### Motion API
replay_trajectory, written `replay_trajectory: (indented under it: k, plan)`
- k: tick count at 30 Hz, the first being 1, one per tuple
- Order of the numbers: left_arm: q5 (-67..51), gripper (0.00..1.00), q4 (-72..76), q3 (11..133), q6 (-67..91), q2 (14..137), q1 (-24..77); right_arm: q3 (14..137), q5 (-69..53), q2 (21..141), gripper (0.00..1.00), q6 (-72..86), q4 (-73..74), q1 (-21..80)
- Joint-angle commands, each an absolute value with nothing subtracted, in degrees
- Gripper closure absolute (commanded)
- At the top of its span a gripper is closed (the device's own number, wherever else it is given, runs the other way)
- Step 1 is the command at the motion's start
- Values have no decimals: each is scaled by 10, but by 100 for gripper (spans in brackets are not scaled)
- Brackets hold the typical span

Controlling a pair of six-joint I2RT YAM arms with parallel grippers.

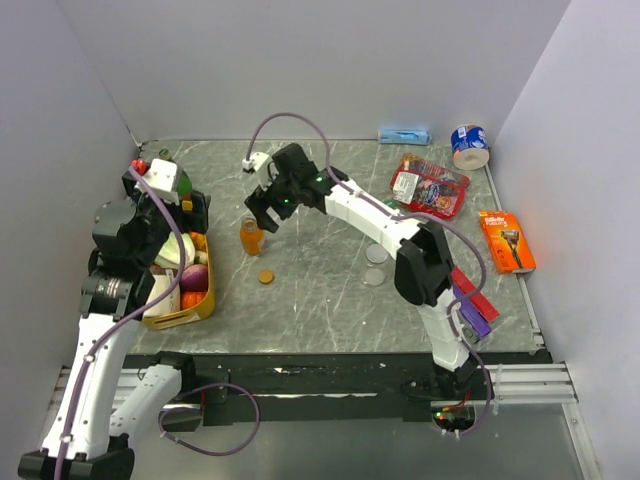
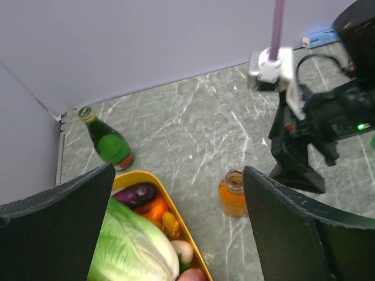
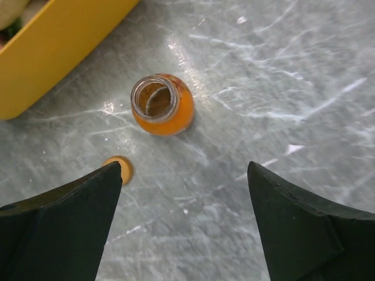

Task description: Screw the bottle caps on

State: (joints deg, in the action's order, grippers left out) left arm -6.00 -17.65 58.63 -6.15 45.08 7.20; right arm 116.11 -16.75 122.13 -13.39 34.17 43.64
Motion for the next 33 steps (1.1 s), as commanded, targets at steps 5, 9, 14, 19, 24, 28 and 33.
replay_trajectory:
  k: [5,9,14,19,24,28,33]
  plan:
    - [-80,4,-231,599,-27,420,31,1231,-178,1280,0,-127,297,462]
    - [-101,4,-247,603,-25,421,17,1257,-194,1313,0,-130,289,468]
    - [-102,4,-252,603,-31,423,14,1282,-188,1354,2,-134,287,477]
    - [-101,4,-254,599,-34,422,13,1283,-162,1363,10,-130,281,483]
    - [-112,4,-241,589,-32,423,13,1272,-166,1354,44,-140,283,482]
    - [-132,4,-228,576,-35,421,13,1259,-183,1339,66,-150,294,482]
    - [-220,4,-229,543,-97,411,13,1205,-191,1257,80,-166,330,462]
